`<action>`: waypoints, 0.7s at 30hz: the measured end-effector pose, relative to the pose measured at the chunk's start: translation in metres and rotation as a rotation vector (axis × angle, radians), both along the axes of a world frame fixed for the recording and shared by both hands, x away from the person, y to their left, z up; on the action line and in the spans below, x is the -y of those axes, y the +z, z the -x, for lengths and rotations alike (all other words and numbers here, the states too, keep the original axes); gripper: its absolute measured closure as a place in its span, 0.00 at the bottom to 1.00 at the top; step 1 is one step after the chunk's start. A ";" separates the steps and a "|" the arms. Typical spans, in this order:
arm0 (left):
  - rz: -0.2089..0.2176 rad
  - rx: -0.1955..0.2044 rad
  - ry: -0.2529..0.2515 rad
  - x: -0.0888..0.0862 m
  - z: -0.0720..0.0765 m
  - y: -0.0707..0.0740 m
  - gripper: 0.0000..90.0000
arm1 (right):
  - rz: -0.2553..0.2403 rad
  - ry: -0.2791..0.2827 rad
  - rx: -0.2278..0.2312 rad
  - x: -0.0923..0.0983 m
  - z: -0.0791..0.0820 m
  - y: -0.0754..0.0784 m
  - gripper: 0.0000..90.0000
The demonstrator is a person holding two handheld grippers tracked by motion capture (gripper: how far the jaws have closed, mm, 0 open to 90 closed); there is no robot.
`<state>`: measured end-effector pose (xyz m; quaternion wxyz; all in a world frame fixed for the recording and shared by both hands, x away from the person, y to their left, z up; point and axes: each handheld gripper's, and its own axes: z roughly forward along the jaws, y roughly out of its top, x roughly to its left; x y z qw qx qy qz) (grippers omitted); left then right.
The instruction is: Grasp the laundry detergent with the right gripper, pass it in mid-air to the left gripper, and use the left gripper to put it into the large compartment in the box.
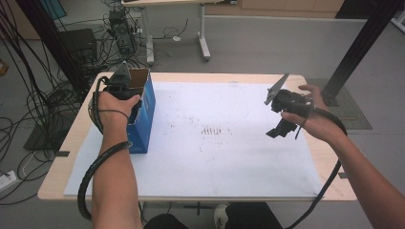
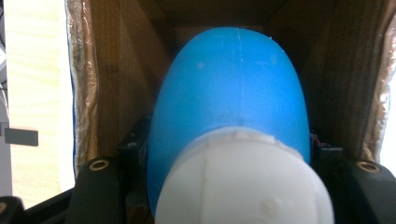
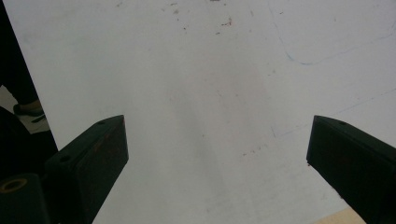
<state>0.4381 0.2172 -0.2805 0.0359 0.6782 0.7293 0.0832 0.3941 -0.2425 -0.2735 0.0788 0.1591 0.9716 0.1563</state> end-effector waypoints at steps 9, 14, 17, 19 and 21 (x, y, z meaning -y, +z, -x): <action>-0.004 -0.001 0.003 0.000 0.000 0.000 0.40 | 0.002 0.000 0.002 0.000 -0.001 0.001 0.06; -0.005 -0.001 0.003 0.000 0.000 -0.001 0.40 | 0.004 0.000 0.001 0.000 -0.001 0.001 0.06; -0.003 -0.004 0.003 0.000 0.000 -0.001 0.40 | 0.007 0.001 0.001 -0.001 -0.001 0.001 0.06; -0.001 -0.004 0.003 -0.001 0.000 -0.001 0.40 | 0.004 0.003 0.000 -0.001 0.000 0.001 0.06; -0.002 -0.004 0.004 -0.001 0.001 -0.001 0.39 | 0.006 0.004 0.000 -0.002 0.000 0.002 0.06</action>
